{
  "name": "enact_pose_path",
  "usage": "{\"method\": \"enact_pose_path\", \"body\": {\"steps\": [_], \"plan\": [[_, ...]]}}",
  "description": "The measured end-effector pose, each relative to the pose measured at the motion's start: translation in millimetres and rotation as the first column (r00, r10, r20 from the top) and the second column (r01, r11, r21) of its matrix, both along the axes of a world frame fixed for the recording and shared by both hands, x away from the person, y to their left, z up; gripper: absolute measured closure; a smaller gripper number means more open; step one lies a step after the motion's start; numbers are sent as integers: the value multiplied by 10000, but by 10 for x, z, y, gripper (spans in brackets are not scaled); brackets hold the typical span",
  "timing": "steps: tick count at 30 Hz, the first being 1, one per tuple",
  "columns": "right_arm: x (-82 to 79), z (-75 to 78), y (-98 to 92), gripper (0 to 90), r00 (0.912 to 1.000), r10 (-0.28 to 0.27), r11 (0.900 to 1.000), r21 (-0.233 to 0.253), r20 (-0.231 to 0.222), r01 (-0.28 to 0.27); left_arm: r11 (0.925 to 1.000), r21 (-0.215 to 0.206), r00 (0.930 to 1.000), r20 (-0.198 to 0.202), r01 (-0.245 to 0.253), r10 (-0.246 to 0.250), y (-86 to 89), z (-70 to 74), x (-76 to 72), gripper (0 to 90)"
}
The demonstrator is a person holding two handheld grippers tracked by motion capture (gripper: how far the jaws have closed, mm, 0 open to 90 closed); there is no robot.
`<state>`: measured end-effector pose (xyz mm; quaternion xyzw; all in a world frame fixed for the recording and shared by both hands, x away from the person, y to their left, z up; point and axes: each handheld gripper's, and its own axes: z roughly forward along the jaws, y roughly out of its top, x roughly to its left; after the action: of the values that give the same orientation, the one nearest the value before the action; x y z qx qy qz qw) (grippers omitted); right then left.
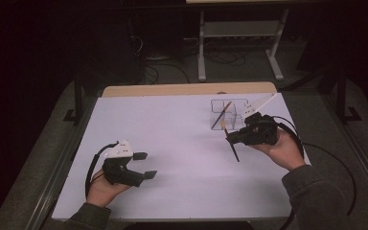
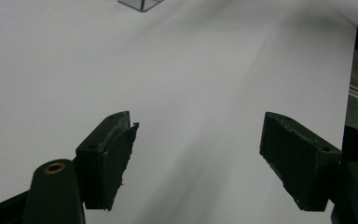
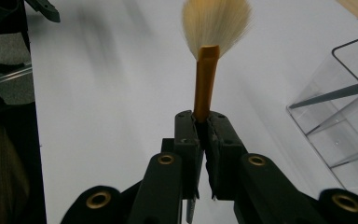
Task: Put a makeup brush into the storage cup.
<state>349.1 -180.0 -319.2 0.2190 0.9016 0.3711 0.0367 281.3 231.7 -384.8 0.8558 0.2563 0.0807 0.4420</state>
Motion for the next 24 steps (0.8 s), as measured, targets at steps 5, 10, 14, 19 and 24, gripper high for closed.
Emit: {"method": "enact_pose_path", "body": {"steps": [5, 10, 14, 19, 24], "plan": [[21, 9, -20, 830, 10000, -53, 10000, 0, -19, 53, 10000, -49, 10000, -34, -71, 71, 3, -11, -1, 244], [50, -1, -41, 830, 9999, -110, 9999, -15, -58, 110, 9999, -104, 10000, -72, -57, 56, 9, -16, -2, 241], [70, 5, -38, 830, 9999, -105, 9999, -40, -85, 105, 9999, -158, 10000, -76, -49, 47, 12, -22, -1, 240], [109, 30, -36, 830, 9998, -169, 9998, -138, -57, 168, 9999, -169, 10000, -13, -38, 38, 15, -17, -4, 239], [143, 78, -47, 830, 9996, -266, 9995, -147, -71, 265, 9998, -207, 10000, 0, -42, 42, 19, -20, -6, 237]]}}
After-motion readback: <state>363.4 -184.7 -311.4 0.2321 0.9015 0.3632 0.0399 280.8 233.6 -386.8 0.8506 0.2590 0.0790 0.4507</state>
